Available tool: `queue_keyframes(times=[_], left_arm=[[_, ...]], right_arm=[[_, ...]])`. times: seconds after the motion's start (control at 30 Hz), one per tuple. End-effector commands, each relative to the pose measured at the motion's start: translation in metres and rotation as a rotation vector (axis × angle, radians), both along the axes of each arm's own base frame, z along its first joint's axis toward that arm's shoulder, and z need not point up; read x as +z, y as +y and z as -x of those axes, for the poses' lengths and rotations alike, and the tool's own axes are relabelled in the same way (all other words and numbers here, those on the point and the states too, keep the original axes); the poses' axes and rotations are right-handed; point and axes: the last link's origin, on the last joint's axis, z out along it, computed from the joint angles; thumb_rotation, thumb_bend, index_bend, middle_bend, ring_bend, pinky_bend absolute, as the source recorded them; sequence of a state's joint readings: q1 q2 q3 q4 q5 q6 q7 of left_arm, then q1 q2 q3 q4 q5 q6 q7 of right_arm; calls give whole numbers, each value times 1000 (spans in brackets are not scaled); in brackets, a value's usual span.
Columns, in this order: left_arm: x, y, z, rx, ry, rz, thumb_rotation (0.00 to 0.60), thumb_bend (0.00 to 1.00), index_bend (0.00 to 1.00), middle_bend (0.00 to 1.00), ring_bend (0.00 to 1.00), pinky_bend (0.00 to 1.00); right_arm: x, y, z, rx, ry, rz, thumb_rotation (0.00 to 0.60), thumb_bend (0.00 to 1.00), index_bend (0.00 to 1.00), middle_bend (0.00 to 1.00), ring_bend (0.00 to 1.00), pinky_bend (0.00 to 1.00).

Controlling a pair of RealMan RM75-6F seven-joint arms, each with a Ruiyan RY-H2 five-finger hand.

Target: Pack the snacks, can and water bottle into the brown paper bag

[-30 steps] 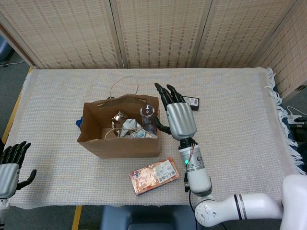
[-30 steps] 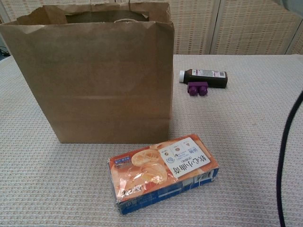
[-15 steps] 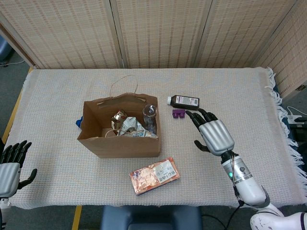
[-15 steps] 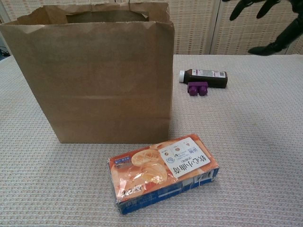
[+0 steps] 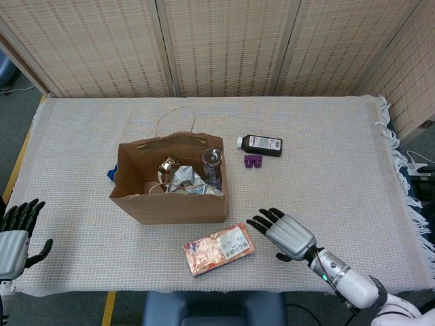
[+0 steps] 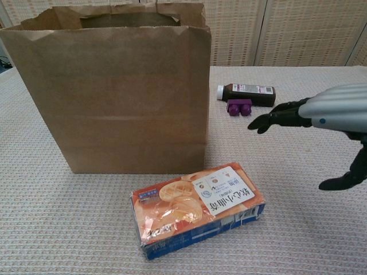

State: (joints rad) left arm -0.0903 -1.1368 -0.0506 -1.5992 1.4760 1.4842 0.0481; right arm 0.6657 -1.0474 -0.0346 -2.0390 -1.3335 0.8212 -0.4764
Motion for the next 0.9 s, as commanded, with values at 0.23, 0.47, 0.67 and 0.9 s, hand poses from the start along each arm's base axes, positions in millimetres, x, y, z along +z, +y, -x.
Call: queue_keyframes(times=[0.23, 0.47, 0.67, 0.9], left_arm=[[0, 0, 0, -1, -6, 2, 600, 360, 44, 0, 0, 0], [1, -1, 1, -3, -12, 3, 600, 359, 44, 0, 0, 0], [1, -1, 1, -6, -15, 4, 600, 359, 44, 0, 0, 0], [1, -1, 1, -8, -13, 4, 600, 360, 44, 0, 0, 0]], right_arm=[[-48, 10, -18, 4, -35, -94, 600, 92, 0, 0, 0, 17], [-73, 10, -26, -23, -43, -81, 600, 79, 0, 0, 0, 0], [-85, 6, -31, -54, -67, -34, 600, 78, 0, 0, 0, 0], [-104, 3, -36, -131, -97, -45, 600, 78, 0, 0, 0, 0]])
